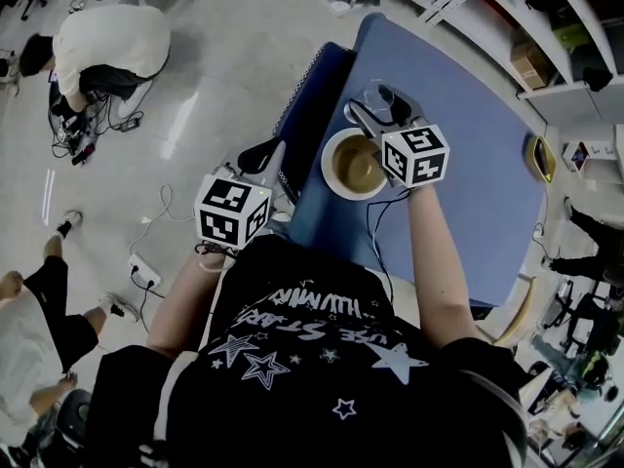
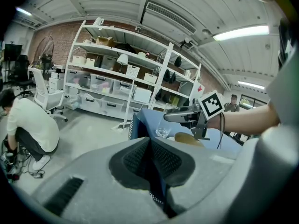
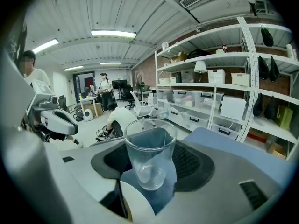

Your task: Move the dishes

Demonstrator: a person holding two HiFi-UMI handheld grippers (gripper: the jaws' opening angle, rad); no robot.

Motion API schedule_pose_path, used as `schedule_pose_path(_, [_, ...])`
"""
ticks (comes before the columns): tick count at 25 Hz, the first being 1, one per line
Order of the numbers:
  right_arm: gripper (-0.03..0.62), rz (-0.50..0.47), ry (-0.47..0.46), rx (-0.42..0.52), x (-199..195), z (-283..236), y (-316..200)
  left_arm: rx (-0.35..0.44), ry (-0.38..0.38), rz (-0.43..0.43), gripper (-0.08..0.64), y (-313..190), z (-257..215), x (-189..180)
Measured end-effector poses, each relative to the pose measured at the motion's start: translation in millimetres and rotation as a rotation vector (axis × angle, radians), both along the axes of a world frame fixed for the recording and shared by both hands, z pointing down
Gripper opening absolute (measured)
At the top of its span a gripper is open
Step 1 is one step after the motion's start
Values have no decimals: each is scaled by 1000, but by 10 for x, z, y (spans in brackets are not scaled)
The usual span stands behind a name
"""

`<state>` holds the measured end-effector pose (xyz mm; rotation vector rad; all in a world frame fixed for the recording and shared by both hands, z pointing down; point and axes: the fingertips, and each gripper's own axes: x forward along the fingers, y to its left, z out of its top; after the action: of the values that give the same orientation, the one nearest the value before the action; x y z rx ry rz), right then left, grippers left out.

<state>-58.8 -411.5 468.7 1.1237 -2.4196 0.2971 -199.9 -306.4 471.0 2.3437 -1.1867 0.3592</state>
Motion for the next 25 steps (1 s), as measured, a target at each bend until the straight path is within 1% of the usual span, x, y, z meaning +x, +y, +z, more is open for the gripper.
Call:
schedule_pose_path(4, [281, 1, 18, -3, 7, 8, 2, -7, 0, 9, 21, -13, 8, 27])
schedule_pose_path(8, [282, 12, 0, -20, 20, -3, 23, -8, 3, 19, 21, -29, 15, 44])
schedule_pose_path(12, [290, 23, 0, -27, 54, -23, 96, -2, 8, 35, 21, -52, 6, 50])
schedule_pose_path(15, [291, 59, -7, -25, 153, -74, 202, 3, 14, 46, 21, -81, -13, 59])
schedule_pose_path(18, [289, 123, -20, -36, 327, -107, 334, 8, 12, 60, 21, -131, -24, 92])
schedule_pose_path(22, [243, 178, -37, -119, 508, 19, 591, 12, 4, 64, 21, -149, -41, 155])
schedule_pose_path(25, [207, 171, -53, -203, 591, 159, 803, 6, -7, 59, 21, -92, -52, 266])
